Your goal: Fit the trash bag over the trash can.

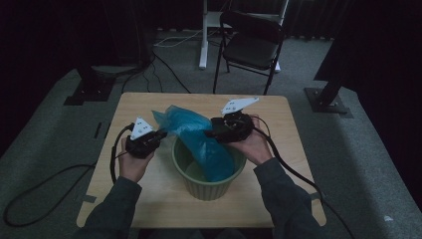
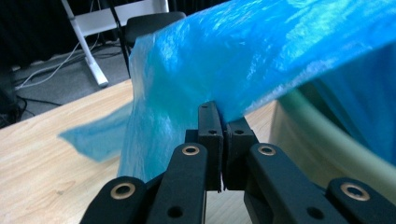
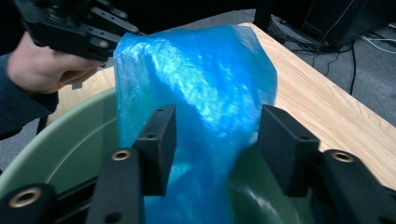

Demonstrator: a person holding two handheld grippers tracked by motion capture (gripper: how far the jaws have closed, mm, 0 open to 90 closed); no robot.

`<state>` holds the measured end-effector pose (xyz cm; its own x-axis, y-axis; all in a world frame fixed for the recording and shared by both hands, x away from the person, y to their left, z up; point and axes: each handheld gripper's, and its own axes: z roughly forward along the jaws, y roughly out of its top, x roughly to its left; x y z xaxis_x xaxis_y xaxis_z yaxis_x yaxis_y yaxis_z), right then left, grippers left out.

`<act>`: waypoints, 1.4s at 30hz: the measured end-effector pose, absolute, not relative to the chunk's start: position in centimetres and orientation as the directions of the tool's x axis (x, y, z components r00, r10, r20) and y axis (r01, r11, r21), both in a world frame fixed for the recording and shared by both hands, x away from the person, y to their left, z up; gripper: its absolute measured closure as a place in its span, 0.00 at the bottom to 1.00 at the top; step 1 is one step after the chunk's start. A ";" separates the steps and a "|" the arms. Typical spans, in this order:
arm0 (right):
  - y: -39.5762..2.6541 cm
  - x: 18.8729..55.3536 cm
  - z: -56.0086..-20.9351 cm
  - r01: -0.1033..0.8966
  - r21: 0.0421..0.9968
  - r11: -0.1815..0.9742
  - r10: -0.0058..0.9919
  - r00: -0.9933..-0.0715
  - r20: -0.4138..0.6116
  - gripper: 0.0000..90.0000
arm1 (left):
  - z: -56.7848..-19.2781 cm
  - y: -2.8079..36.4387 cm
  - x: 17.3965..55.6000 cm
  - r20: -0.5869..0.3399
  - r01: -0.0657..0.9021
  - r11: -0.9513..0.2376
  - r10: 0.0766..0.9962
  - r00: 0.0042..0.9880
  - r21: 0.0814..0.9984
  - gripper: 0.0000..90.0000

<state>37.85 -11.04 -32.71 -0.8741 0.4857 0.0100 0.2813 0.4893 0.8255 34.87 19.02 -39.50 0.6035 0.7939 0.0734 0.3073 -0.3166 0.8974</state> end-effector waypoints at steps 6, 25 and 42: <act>-10.3 38.0 -32.3 0.265 0.836 0.481 0.480 -0.877 0.002 0.46 | -38.6 18.4 34.2 0.102 0.274 -0.334 0.782 0.615 0.902 0.97; -9.4 37.2 -32.8 0.216 0.780 0.587 0.426 -0.902 -0.071 1.00 | -37.5 17.4 32.9 0.140 0.207 -0.357 0.738 0.660 0.911 0.85; -12.2 35.1 -35.0 0.228 0.767 0.600 0.431 -0.900 -0.070 1.00 | -36.6 20.3 32.3 0.094 0.199 -0.291 0.750 0.654 0.936 0.66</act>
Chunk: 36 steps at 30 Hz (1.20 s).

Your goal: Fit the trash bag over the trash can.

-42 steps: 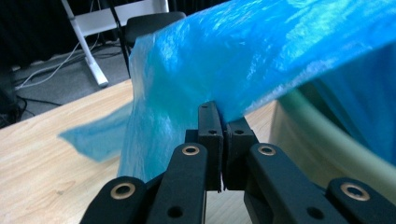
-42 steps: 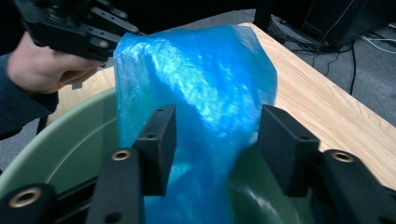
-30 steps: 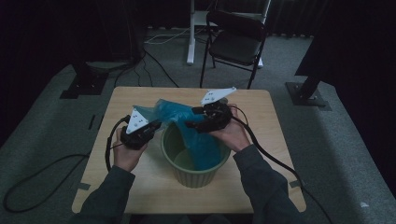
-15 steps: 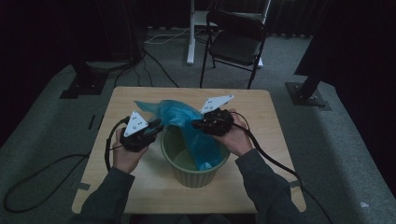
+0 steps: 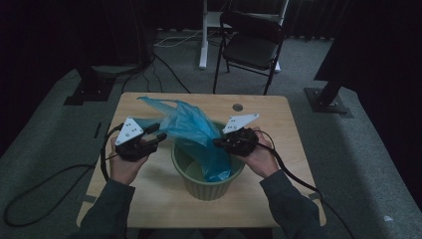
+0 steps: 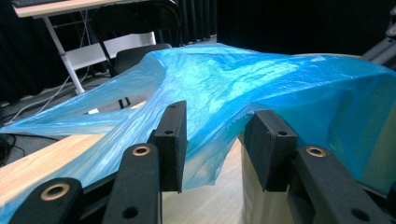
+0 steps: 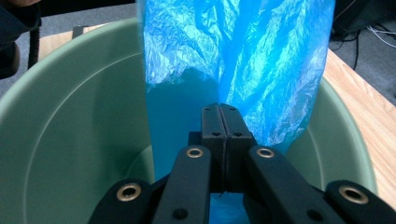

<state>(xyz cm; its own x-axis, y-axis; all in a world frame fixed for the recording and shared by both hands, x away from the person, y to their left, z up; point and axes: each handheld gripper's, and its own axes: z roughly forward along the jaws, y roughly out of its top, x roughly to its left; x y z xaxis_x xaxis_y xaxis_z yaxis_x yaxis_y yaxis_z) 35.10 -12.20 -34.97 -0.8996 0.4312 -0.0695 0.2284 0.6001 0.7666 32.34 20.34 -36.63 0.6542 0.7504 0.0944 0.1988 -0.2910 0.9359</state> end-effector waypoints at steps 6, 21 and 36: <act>-12.8 34.7 -35.6 0.232 0.756 0.612 0.434 -0.898 -0.075 1.00 | -36.7 20.5 32.4 0.077 0.217 -0.292 0.742 0.666 0.931 0.64; -13.0 35.0 -35.1 0.245 0.786 0.567 0.480 -0.874 -0.074 1.00 | -37.4 20.3 32.5 0.040 0.249 -0.302 0.706 0.707 0.920 0.60; -13.4 34.8 -34.8 0.242 0.791 0.562 0.488 -0.869 -0.081 1.00 | -37.5 21.7 31.1 0.057 0.243 -0.322 0.699 0.713 0.915 0.56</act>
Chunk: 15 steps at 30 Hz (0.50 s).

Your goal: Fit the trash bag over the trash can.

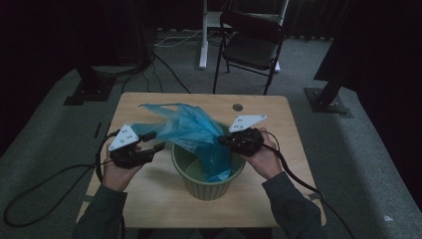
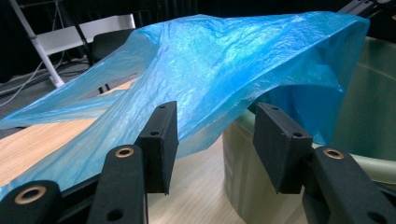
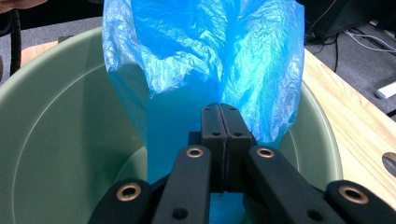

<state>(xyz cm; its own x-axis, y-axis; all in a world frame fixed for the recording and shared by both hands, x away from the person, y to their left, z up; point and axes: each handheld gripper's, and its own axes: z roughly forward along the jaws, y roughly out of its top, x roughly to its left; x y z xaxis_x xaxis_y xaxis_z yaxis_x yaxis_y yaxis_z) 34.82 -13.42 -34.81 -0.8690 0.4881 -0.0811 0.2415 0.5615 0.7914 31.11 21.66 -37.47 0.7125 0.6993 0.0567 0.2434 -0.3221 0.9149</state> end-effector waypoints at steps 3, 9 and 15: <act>-13.4 34.8 -34.8 0.241 0.790 0.564 0.487 -0.870 -0.082 1.00 | -37.4 21.8 31.0 0.053 0.243 -0.316 0.700 0.712 0.917 0.56; -13.5 34.8 -35.3 0.245 0.788 0.564 0.480 -0.874 -0.072 1.00 | -36.8 22.0 31.4 0.052 0.242 -0.306 0.710 0.702 0.921 0.56; -13.6 34.7 -35.7 0.246 0.783 0.571 0.474 -0.878 -0.070 1.00 | -36.2 21.6 32.7 0.029 0.246 -0.287 0.704 0.710 0.926 0.54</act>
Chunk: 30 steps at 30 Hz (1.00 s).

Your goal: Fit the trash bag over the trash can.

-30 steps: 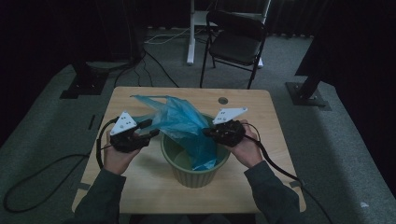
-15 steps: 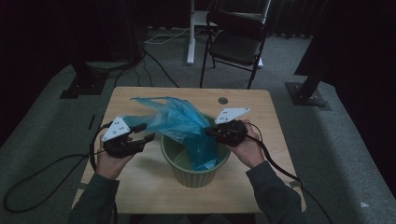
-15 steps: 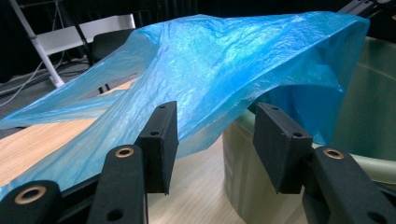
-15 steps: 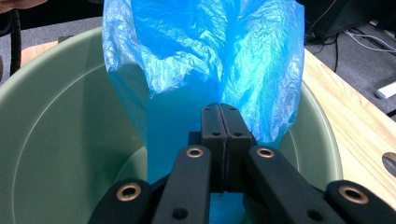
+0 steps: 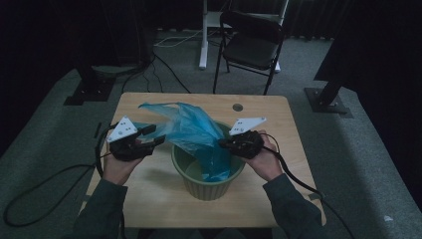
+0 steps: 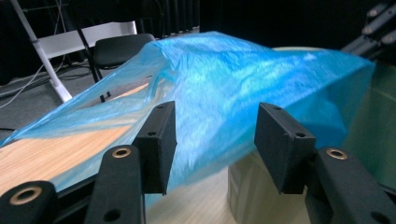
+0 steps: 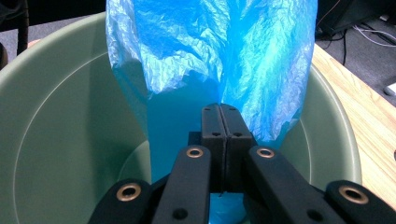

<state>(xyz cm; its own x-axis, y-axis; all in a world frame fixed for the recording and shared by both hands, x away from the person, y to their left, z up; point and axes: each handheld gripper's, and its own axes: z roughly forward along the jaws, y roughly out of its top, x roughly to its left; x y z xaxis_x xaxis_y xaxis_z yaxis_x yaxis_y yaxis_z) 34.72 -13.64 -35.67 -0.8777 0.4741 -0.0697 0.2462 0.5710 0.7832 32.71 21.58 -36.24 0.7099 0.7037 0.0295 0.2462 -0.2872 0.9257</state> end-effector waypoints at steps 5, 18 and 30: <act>-13.5 34.6 -35.8 0.243 0.783 0.573 0.467 -0.881 -0.068 1.00 | -35.7 20.9 34.2 0.014 0.262 -0.282 0.705 0.709 0.923 0.52; -13.4 34.5 -36.0 0.233 0.776 0.586 0.450 -0.890 -0.072 1.00 | -35.6 20.0 39.7 -0.213 0.429 -0.225 0.617 0.758 0.875 0.41; -13.4 34.4 -36.0 0.226 0.773 0.593 0.437 -0.896 -0.074 1.00 | -36.5 17.7 40.6 -0.223 0.461 -0.284 0.594 0.773 0.841 0.73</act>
